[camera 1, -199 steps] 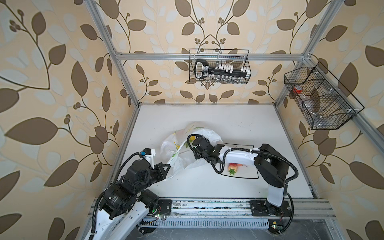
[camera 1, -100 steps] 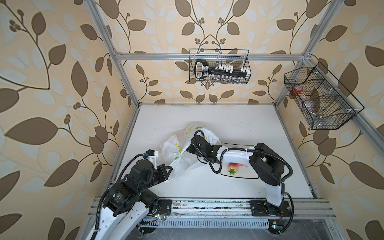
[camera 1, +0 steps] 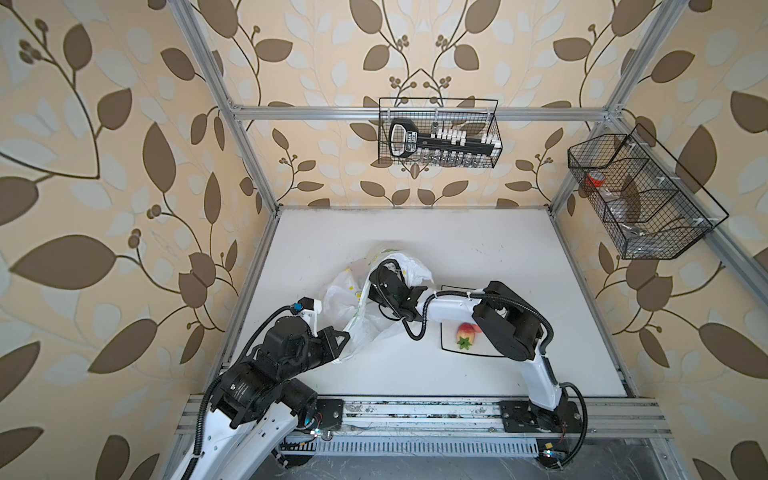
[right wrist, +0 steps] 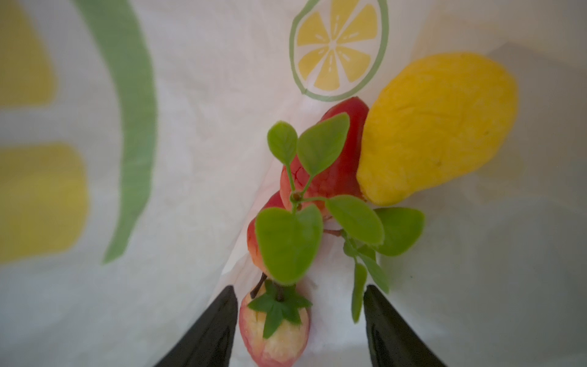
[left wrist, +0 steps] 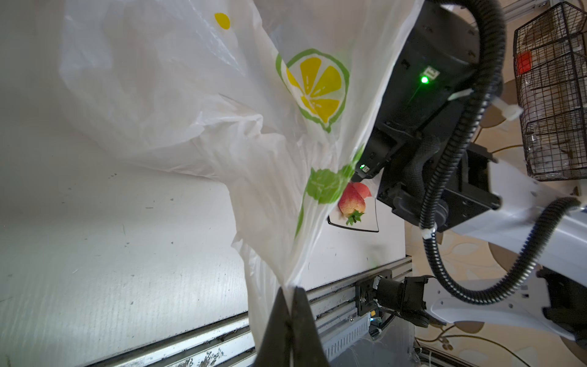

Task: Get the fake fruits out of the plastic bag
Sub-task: 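Lower the right gripper into the bag toward the leafy-stemmed peach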

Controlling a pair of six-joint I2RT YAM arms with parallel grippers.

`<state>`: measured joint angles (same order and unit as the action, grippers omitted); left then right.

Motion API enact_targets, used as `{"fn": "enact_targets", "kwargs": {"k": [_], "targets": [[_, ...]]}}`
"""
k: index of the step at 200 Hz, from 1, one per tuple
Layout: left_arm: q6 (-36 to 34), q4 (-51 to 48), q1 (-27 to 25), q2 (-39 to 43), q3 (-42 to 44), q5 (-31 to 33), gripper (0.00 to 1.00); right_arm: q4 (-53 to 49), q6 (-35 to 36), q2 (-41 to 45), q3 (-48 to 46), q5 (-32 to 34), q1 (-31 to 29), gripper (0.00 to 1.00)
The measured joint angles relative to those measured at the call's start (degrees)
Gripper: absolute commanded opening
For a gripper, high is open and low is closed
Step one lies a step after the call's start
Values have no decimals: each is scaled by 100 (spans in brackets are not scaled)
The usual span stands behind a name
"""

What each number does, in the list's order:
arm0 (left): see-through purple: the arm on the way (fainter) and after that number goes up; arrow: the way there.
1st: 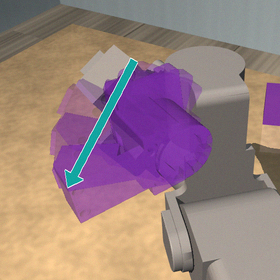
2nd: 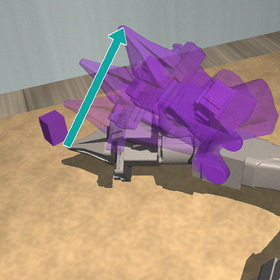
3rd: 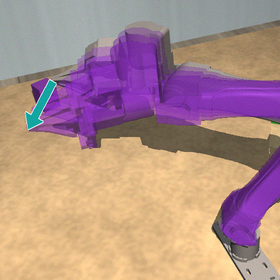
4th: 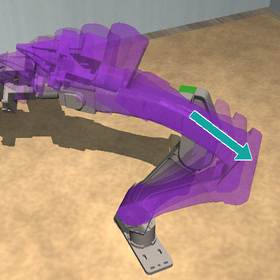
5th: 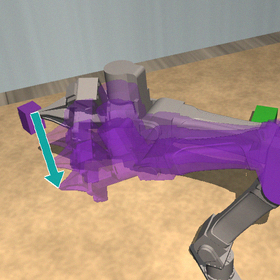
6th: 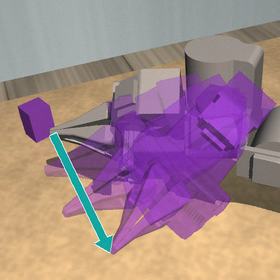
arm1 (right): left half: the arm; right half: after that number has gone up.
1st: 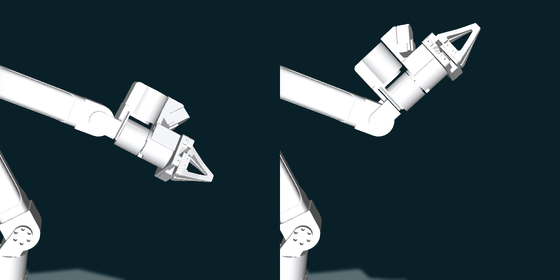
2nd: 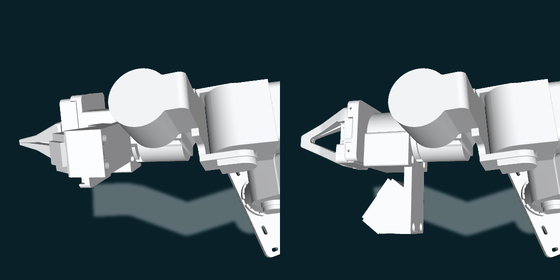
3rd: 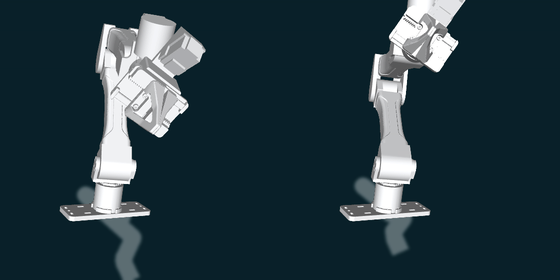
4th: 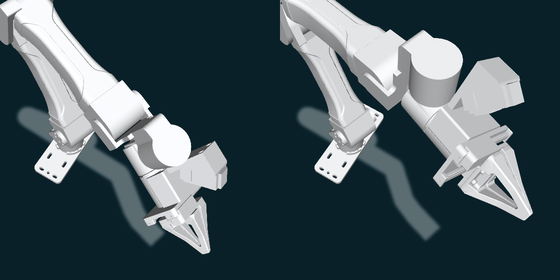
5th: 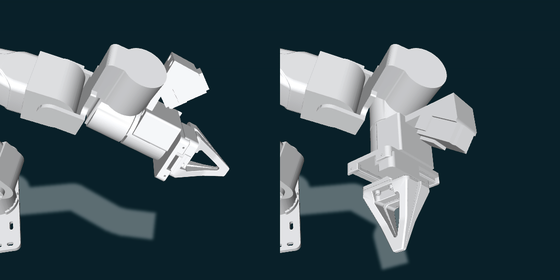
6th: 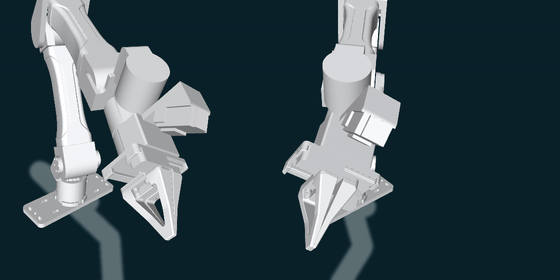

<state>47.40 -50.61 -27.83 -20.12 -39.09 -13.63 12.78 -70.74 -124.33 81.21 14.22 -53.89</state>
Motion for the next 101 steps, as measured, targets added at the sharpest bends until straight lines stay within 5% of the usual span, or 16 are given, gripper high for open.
{"fn": "enact_targets", "kwargs": {"k": [55, 101], "targets": [[-2, 28, 0, 0, 0, -122, 0, -144, -273, -599, 608, 155, 136, 66], [-7, 24, 0, 0, 0, -120, 0, -323, -315, -776, 892, 249, 269, 51]]}}
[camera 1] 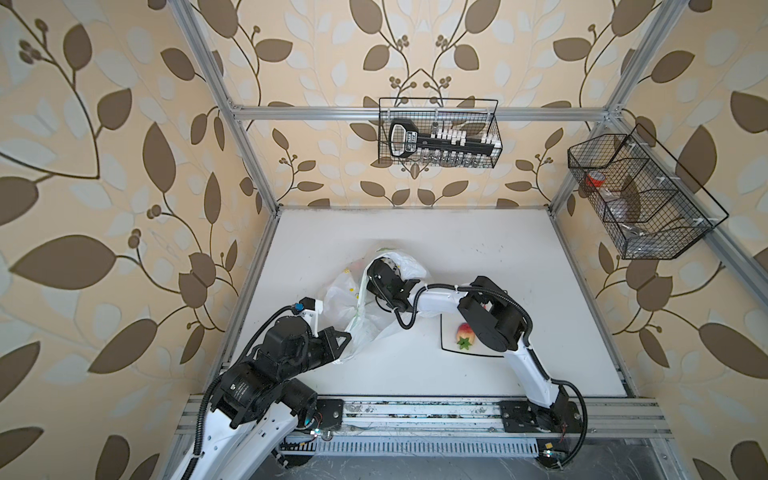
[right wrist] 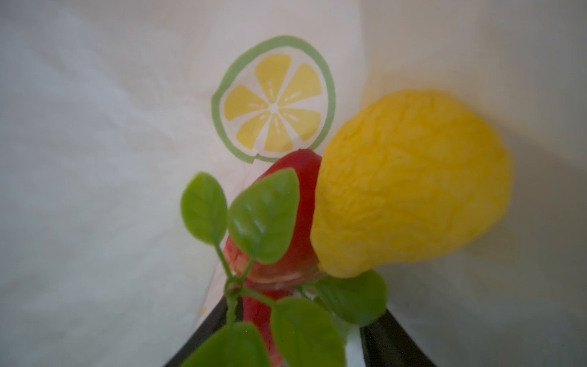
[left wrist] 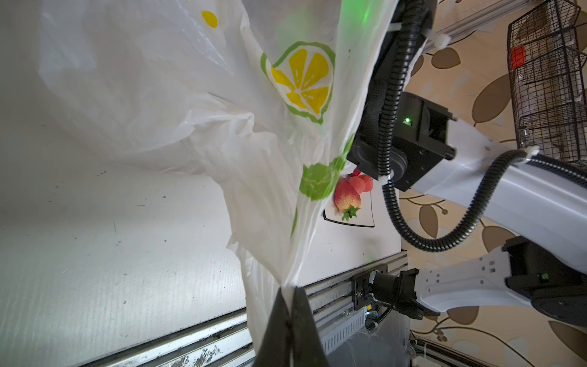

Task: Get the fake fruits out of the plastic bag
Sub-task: 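Close the right gripper on the leafy stem of the red peach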

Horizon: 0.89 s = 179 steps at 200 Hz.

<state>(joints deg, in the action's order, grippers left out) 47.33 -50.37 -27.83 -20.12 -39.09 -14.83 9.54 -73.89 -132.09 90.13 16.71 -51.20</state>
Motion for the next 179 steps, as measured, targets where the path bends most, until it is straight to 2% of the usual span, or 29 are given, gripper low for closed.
{"fn": "enact_targets", "kwargs": {"k": [20, 57, 77, 103, 179], "targets": [[0, 0, 0, 2, 0, 2, 0, -4, 59, 0, -4, 48, 35, 42], [0, 0, 0, 17, 0, 28, 0, 197, 273, 48, -267, 85, 72, 15], [2, -2, 0, 17, 0, 35, 0, 297, 378, 146, -468, 83, 85, 6], [4, 0, 0, 17, 0, 46, 0, 411, 492, 369, -667, 63, 101, 0], [90, -7, 0, 28, 0, 391, 0, 717, 1123, 1108, -1351, -374, 109, 0]]}}
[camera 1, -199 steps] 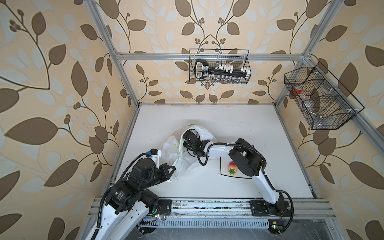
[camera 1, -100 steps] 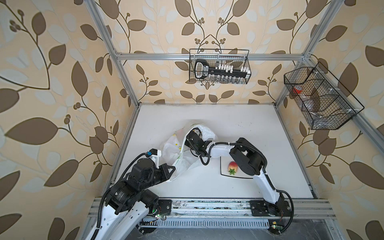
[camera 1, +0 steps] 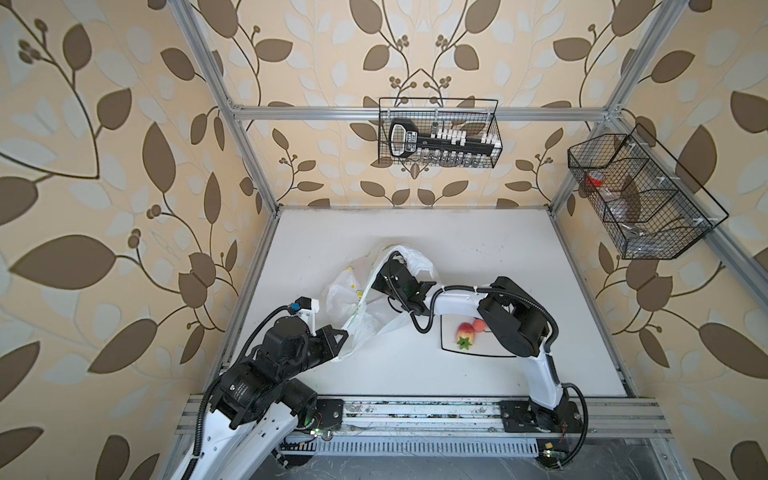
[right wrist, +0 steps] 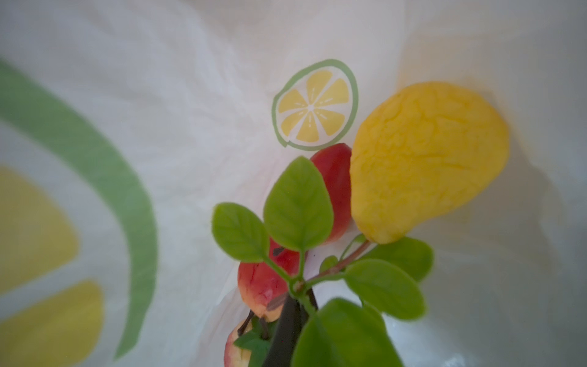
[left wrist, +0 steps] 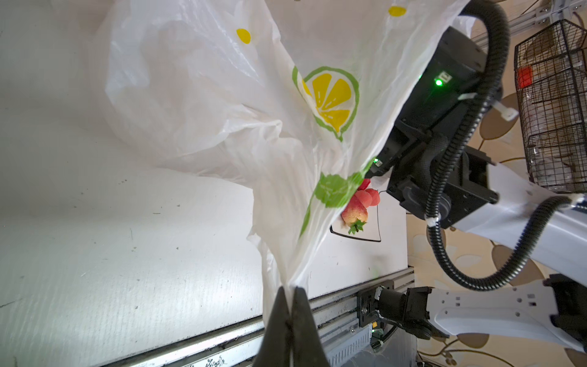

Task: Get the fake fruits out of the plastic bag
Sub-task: 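Close the right gripper on the leafy stem of the red peach, then lift the leafy-stemmed yellow lemon out of the bag with the right gripper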

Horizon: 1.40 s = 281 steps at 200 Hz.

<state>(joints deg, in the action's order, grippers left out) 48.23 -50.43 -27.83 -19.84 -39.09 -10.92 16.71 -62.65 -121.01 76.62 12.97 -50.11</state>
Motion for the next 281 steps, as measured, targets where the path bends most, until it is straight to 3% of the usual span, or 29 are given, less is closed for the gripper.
{"fn": "enact_targets", "kwargs": {"k": [88, 186, 236, 281], "targets": [[72, 4, 0, 7, 0, 376, 0, -114, 1200, 1185, -1139, -822, -2, 0], [155, 63, 0, -39, 205, 330, 0, -664, 2527, 2031, -1515, -1932, -2, 0], [24, 286, 0, -308, 404, -85, 0, -927, 2415, 1840, -1176, -1908, 0, 0], [-79, 564, 0, -553, 522, -420, 0, -1034, 1460, 1270, -424, -1727, 0, 0]]}}
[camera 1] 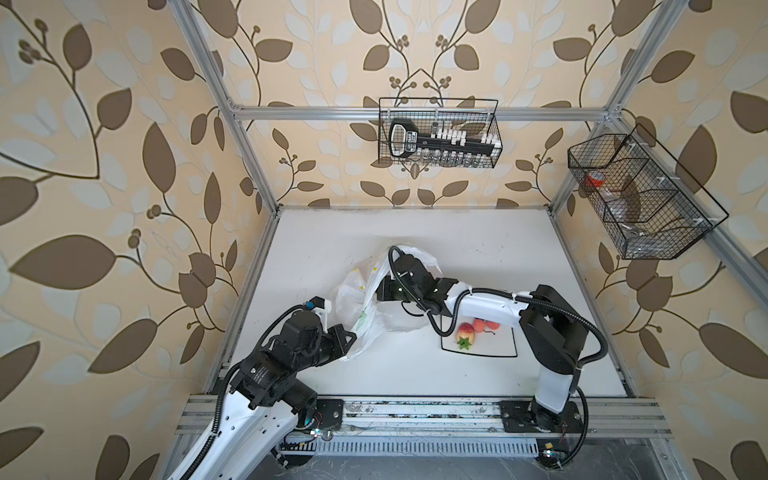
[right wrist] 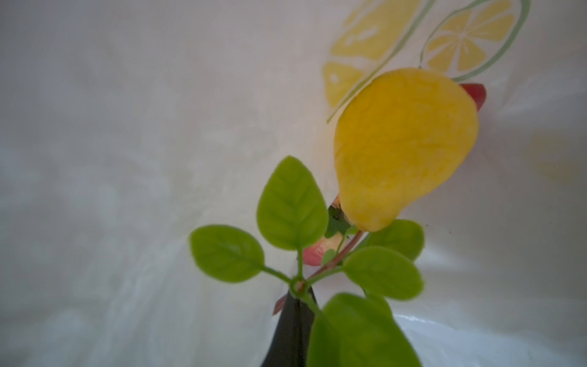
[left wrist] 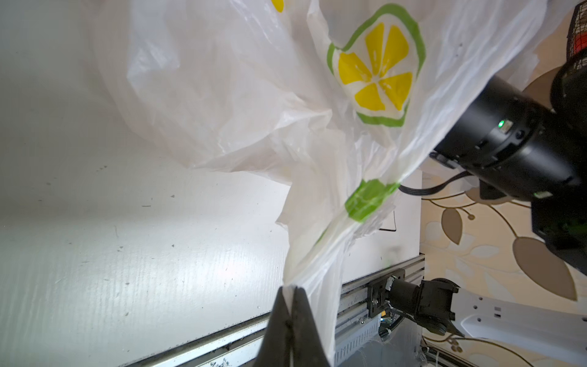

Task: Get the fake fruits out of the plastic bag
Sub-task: 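Lift the leafy-stemmed yellow lemon out of the bag with the right gripper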

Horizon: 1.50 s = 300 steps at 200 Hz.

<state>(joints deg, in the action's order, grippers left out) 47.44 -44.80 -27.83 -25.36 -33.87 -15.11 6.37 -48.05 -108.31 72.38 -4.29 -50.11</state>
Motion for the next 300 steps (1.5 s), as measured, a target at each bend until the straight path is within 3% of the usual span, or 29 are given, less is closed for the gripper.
{"fn": "enact_targets", "kwargs": {"k": [34, 68, 102, 162, 233, 300], "targets": [[-35, 35, 0, -17, 0, 105, 0, 44, -713, -142, 66, -70, -4, 0], [15, 31, 0, 68, -2, 643, 0, -11, -780, -31, -61, -221, 2, 0], [76, 33, 0, 111, -4, 1113, 0, -457, -424, 426, -503, -509, 120, 0], [79, 157, 0, 70, 4, 1215, 0, -1115, 162, 1180, -763, -868, 466, 0], [76, 168, 0, -9, 22, 1292, 0, -1851, 911, 1569, -798, -2166, 654, 0], [212, 245, 0, -138, 22, 1930, 0, -2393, 1626, 1775, -968, -3353, 748, 0]]}}
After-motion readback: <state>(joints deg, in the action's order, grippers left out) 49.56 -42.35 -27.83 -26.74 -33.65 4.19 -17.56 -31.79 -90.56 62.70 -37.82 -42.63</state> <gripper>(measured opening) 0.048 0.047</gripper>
